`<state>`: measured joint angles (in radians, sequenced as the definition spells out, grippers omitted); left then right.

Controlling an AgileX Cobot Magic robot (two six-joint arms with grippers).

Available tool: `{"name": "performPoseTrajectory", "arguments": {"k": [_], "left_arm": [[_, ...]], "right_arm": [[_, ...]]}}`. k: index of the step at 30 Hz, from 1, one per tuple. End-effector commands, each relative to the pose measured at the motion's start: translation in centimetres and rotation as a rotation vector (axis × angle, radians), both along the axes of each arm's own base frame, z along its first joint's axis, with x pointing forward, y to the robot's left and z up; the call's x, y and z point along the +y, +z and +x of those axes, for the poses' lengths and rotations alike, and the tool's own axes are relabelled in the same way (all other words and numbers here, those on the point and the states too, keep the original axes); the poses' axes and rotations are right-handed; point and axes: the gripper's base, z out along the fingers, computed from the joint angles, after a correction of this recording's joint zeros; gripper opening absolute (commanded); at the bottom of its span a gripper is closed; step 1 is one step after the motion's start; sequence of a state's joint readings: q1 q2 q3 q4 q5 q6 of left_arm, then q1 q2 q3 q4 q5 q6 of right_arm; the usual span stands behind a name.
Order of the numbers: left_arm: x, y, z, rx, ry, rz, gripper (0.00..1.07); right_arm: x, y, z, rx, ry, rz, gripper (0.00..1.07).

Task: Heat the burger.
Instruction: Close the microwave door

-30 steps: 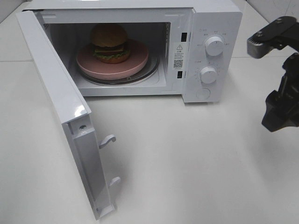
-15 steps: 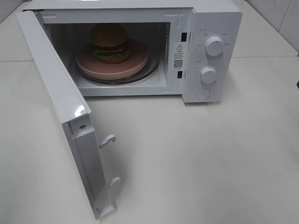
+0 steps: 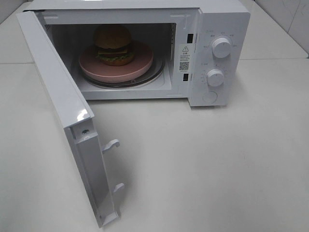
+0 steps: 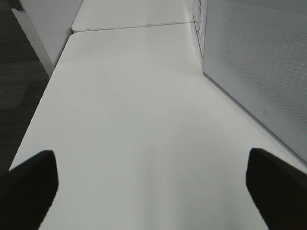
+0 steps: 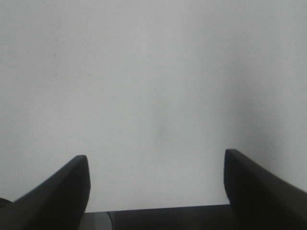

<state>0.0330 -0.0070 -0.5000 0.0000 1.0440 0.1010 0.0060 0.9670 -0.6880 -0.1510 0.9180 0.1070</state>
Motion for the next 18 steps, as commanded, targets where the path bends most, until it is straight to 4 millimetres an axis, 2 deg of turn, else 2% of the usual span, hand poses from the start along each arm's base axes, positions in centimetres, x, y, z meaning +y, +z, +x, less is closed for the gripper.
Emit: {"name": "performPoseTrajectory", "arguments": {"k": [1, 2, 4, 5, 7, 8, 10, 11, 12, 18], "left_arm": [[-0.1, 0.0, -0.2, -0.025, 0.003, -0.009, 1.01], [-0.1, 0.0, -0.2, -0.025, 0.003, -0.009, 1.01], [-0.1, 0.0, -0.2, -0.025, 0.003, -0.009, 1.01], [-0.1, 0.0, -0.2, -0.025, 0.003, -0.009, 1.01], [-0.1, 0.0, -0.2, -0.025, 0.003, -0.009, 1.01], [-0.1, 0.0, -0.2, -0.025, 0.003, -0.009, 1.01], [-0.1, 0.0, -0.2, -0.025, 0.003, -0.009, 1.01], [-0.1, 0.0, -0.2, -0.025, 0.003, -0.009, 1.01], [-0.1, 0.0, -0.2, -0.025, 0.003, -0.009, 1.01], [-0.1, 0.0, -0.2, -0.025, 0.003, -0.009, 1.01]], "right_arm": [[0.1, 0.1, -3.0, -0.071, 0.029, 0.012, 0.76], [0.1, 0.1, -3.0, -0.071, 0.029, 0.012, 0.76], [0.3, 0.3, -4.7, -0.136, 0.028, 0.028, 0.76], [0.3, 0.3, -4.7, -0.136, 0.028, 0.028, 0.76], [0.4, 0.2, -6.3, -0.199, 0.027, 0.047, 0.76], [0.4, 0.2, -6.3, -0.199, 0.027, 0.047, 0.76], [0.6, 0.0, -8.0, -0.266, 0.028, 0.067, 0.76], [0.6, 0.0, -8.0, -0.266, 0.028, 0.067, 0.76], [0.7, 0.1, -9.0, -0.308, 0.036, 0.073, 0.76], [0.7, 0.8, -11.4, -0.463, 0.053, 0.065, 0.76]]}}
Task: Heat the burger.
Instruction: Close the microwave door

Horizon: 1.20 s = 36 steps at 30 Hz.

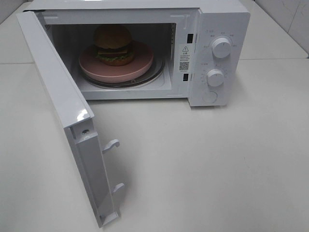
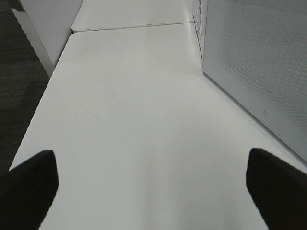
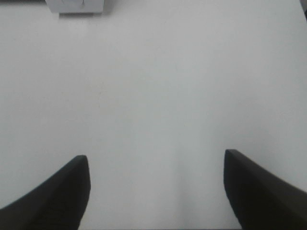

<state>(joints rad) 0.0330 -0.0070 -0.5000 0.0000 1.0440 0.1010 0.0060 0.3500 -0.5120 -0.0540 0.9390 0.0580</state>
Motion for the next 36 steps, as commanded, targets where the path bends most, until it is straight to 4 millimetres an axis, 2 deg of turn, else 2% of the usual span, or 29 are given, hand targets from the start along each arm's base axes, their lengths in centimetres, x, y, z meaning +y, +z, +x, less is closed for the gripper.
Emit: {"name": "performPoseTrajectory", "arguments": {"k": [1, 3, 10, 20, 27, 36], "left_arm": [[-0.1, 0.0, -0.2, -0.025, 0.003, -0.009, 1.01], [-0.1, 0.0, -0.2, -0.025, 0.003, -0.009, 1.01], [-0.1, 0.0, -0.2, -0.025, 0.003, -0.009, 1.01], [-0.1, 0.0, -0.2, -0.025, 0.003, -0.009, 1.01], [-0.1, 0.0, -0.2, -0.025, 0.003, -0.009, 1.01], [0.0, 0.0, -0.2, -0.023, 0.006, -0.004, 1.01]], "right_arm": [[0.0, 0.1, -0.9, -0.048, 0.007, -0.009, 0.76], [0.0, -0.1, -1.9, -0.088, 0.007, -0.010, 0.76], [0.2, -0.1, -3.3, -0.169, 0.041, -0.014, 0.76], [0.3, -0.1, -3.5, -0.183, 0.047, -0.009, 0.76], [0.2, 0.0, -5.8, -0.337, 0.043, -0.019, 0.76], [0.2, 0.0, -5.8, -0.334, 0.043, -0.019, 0.76]]}}
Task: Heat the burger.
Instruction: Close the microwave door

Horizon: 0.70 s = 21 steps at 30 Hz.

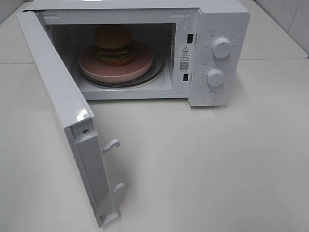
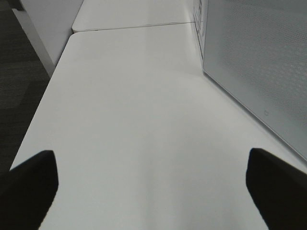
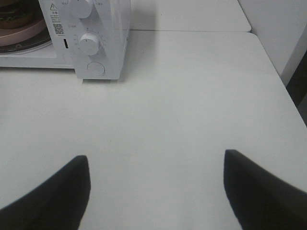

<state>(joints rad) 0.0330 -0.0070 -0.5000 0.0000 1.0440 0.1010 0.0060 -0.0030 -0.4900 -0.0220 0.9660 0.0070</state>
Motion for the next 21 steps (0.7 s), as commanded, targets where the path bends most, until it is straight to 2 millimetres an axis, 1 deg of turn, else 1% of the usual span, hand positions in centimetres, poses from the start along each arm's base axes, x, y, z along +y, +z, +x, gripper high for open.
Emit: {"name": "performPoseTrajectory", "arguments": {"k": [1, 21], "left_arm": [[-0.01, 0.01, -0.19, -0.023, 0.006, -0.004, 1.01], [-0.01, 0.01, -0.19, -0.023, 0.006, -0.004, 1.01]], "right_arm": [[-0.02, 0.01, -0.41, -0.032, 0.000, -0.009, 0.76], [-0.05, 0.01, -0.42, -0.033, -0.002, -0.011, 0.76]]}}
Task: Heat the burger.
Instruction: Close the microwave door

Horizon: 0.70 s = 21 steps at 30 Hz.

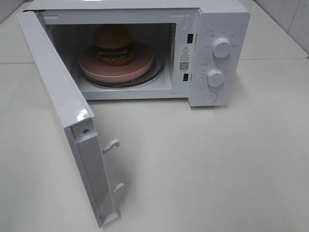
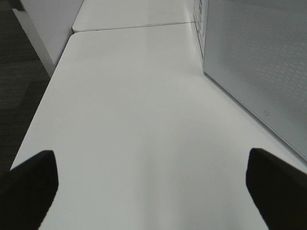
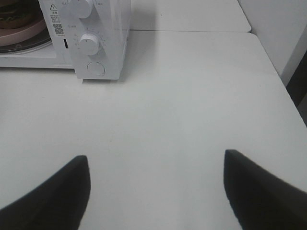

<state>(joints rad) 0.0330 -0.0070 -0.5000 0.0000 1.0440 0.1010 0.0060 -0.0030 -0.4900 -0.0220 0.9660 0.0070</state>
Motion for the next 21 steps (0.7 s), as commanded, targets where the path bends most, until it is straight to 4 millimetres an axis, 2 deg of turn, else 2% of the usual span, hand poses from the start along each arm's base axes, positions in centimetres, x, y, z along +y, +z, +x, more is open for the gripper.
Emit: {"name": "performPoseTrajectory", "arguments": {"k": [1, 21], "left_arm": [[-0.01, 0.01, -0.19, -0.023, 0.006, -0.004, 1.01], [0.17, 0.40, -0.16, -0.039, 0.019, 0.016, 1.01]], "right_arm": [[-0.05, 0.01, -0.42, -0.033, -0.002, -0.011, 0.76], [-0.05, 0.01, -0.42, -0.033, -0.002, -0.011, 0.76]]}}
